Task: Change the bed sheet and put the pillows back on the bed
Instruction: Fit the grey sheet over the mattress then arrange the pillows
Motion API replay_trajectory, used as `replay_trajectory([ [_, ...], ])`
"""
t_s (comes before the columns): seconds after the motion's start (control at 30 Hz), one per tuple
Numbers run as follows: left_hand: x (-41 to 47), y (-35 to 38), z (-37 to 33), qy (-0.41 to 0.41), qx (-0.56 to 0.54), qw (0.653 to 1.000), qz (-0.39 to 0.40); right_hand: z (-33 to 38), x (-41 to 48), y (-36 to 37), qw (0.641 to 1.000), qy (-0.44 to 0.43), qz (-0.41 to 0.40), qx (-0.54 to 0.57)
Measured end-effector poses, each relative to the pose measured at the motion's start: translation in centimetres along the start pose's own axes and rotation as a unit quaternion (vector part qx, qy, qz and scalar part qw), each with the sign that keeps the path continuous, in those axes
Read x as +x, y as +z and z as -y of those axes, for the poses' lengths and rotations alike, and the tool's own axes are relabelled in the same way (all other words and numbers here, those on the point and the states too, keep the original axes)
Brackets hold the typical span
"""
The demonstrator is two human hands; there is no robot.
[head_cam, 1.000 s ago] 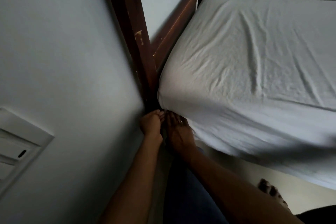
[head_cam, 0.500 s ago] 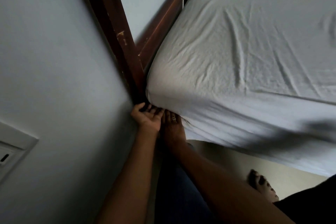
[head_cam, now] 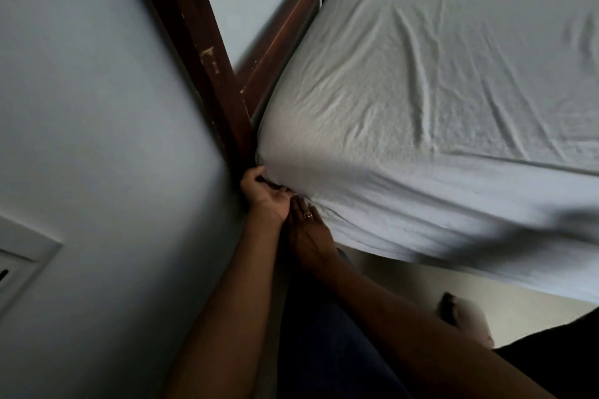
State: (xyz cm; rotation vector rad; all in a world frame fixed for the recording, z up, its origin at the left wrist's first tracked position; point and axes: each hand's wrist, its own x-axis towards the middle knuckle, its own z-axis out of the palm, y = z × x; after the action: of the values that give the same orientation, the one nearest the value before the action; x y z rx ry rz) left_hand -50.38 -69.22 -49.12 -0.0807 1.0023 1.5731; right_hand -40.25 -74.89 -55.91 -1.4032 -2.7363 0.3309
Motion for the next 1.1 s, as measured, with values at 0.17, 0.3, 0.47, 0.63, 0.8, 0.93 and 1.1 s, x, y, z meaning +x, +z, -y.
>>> replay_trajectory([
  [0.17, -0.7, -4.0, -1.6, -0.027, 0.037, 0.999, -0.022, -1.3, 2.0, -1.5, 0.994, 0.109, -0.015, -0.004],
  [0.3, -1.9, -7.0, -0.3, 0.198, 0.381, 0.903, -0.022, -1.9, 1.1, -2.7, 0.995, 0.101, 0.021, -0.013],
  [0.47, 0.3, -8.6, 3.3, 0.387, 0.716, 0.532, 0.232, -3.7, -1.0, -2.1, 0.997, 0.047, -0.030, 0.052],
  [0.63, 1.5, -6.1, 5.9, 0.393, 0.783, 0.408, 0.257, -4.1, -4.9, -2.2, 0.997, 0.068, -0.028, 0.001],
  [0.8, 0.3, -6.1, 5.2, 0.364, 0.781, 0.428, 0.273, -5.3, -3.9, -1.8, 0.990, 0.137, -0.002, -0.021],
  [0.93, -1.6, -8.2, 3.7, 0.421, 0.746, 0.447, 0.258, -5.0, -2.9, -3.7, 0.984, 0.177, -0.005, 0.024],
  [1.1, 0.4, -6.9, 6.8, 0.359, 0.765, 0.407, 0.346, -4.1, -5.3, -4.2, 0.984, 0.170, -0.043, 0.027],
])
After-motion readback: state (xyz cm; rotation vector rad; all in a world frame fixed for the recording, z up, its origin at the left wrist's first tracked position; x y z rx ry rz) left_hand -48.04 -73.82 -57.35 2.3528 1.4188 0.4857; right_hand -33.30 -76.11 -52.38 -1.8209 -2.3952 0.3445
